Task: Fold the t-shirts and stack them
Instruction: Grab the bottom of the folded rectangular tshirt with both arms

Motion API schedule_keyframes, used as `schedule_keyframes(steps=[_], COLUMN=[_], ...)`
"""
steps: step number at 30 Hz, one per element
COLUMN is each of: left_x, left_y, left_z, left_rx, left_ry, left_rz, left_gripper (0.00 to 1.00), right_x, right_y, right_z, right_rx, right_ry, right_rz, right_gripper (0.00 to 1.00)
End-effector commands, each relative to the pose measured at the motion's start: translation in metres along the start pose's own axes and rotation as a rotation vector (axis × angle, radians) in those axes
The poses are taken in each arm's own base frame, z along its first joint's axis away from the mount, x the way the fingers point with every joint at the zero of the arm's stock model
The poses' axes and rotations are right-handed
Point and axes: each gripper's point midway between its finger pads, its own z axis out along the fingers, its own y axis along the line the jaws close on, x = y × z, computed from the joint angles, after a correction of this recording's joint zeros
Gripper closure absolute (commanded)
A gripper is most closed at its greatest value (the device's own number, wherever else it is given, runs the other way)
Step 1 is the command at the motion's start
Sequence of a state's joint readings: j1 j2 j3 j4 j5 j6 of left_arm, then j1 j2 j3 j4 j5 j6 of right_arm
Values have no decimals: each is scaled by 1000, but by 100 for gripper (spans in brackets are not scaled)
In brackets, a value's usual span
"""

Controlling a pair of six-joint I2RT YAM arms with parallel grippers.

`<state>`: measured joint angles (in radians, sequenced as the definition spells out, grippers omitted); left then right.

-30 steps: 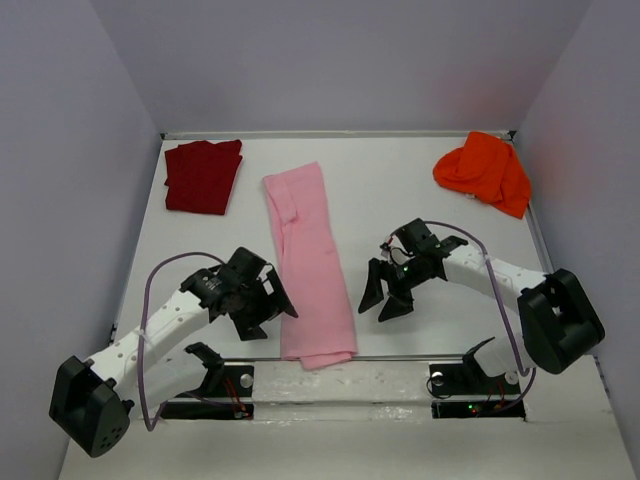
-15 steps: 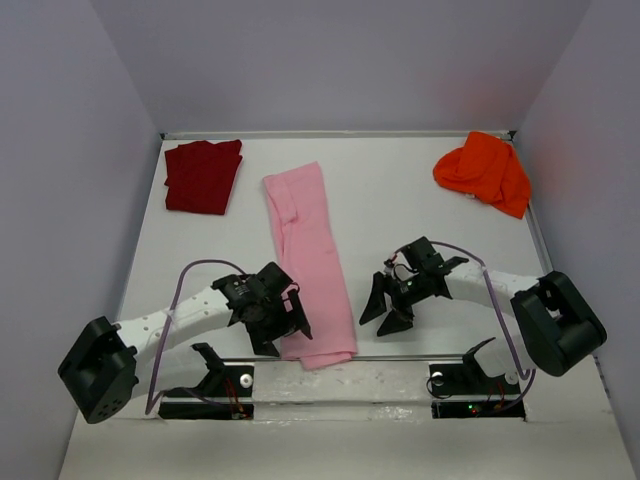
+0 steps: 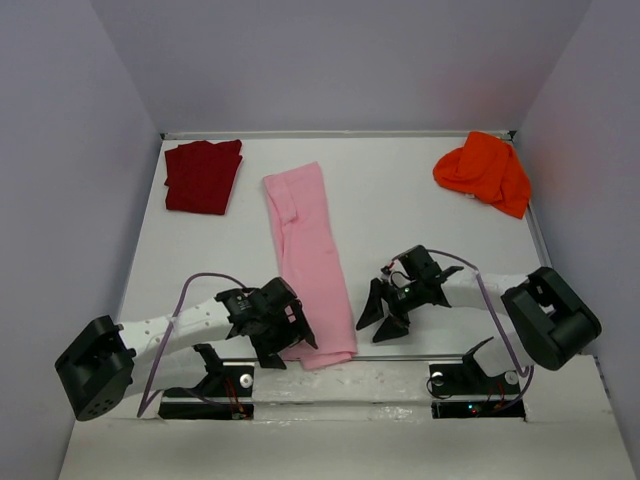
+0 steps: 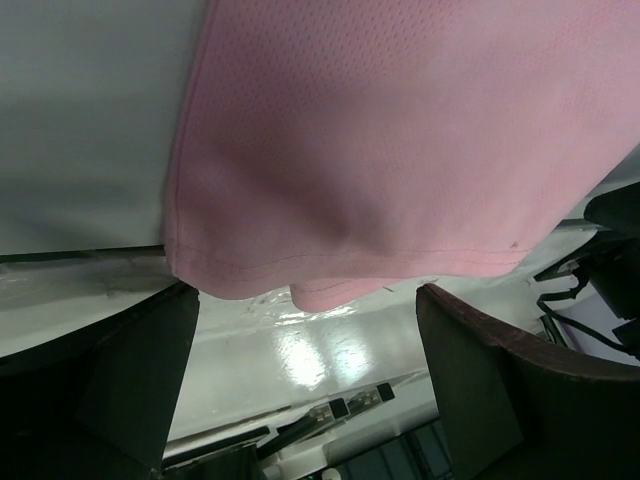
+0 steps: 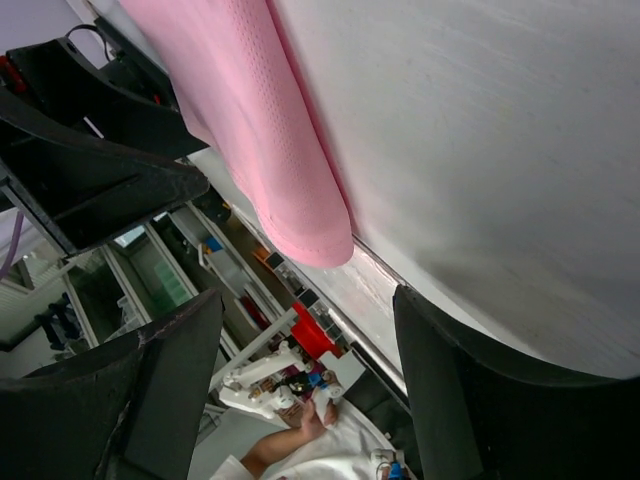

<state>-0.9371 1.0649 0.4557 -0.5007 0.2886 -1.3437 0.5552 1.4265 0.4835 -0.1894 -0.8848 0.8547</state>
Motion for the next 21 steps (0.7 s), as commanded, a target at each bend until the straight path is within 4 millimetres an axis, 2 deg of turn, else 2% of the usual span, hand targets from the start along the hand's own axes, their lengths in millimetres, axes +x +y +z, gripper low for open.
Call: schedule_keyframes(steps=[1,9,10,17,21], left_x=[1,-6,-7,-2,2], left_y=[-5,-11,-13,-20,-31], left_z=[2,11,12,23,26], left_rx=[18,47,54,30,30], left_ry=[-10,-43,-46,-39,-33], left_rz=[-31,-60,-58,-48,-27], left_gripper=[1,1,6,7,7], right_x=[-3,-4,-4,-2,2], right_y=[11,19,19,24,26], right_z=[8,23,26,36,39], right_rx=[-49,-65,-67,-67,-69], right_ry=[18,49,55,81,86], right_rz=[-31,-54,-59,-63,-64], right_gripper=[26,28,28,29,29])
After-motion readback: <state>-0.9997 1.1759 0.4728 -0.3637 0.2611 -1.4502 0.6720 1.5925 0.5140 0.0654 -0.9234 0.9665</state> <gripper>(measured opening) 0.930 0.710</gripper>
